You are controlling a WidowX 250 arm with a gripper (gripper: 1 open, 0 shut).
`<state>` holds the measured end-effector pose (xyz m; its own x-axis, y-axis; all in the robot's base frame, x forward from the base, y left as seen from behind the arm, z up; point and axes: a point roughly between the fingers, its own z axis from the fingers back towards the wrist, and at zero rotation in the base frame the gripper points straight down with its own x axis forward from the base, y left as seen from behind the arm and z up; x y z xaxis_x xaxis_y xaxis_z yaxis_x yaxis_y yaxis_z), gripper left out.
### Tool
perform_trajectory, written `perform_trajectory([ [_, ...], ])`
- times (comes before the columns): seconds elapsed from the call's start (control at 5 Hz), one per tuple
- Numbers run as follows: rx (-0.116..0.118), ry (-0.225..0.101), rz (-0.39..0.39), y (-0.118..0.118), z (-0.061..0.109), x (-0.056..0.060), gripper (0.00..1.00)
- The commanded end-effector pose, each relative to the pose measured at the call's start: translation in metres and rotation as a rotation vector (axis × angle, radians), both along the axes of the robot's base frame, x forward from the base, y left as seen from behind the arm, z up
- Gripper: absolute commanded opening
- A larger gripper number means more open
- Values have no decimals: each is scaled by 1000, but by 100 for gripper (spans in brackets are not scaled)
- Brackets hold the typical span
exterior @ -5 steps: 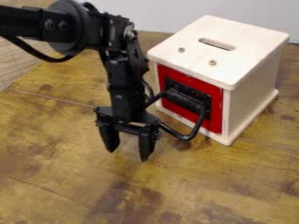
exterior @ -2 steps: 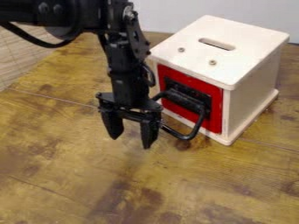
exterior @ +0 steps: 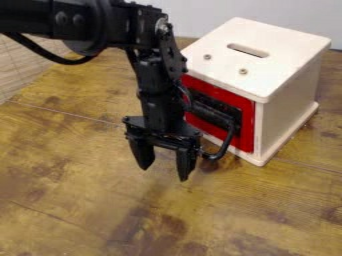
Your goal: Close the drawer
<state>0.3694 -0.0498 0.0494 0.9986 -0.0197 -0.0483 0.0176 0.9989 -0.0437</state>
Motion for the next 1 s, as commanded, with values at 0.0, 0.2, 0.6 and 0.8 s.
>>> perform_trajectory([
  [0.0, -16, -100, 74, 8, 27, 6, 100],
  [0.2, -18, -116, 128, 4, 38, 7, 100],
  [0.6, -21, -127, 217, 1, 56, 10, 100],
  [0.8, -31, -133, 194, 4, 59, 9, 100],
])
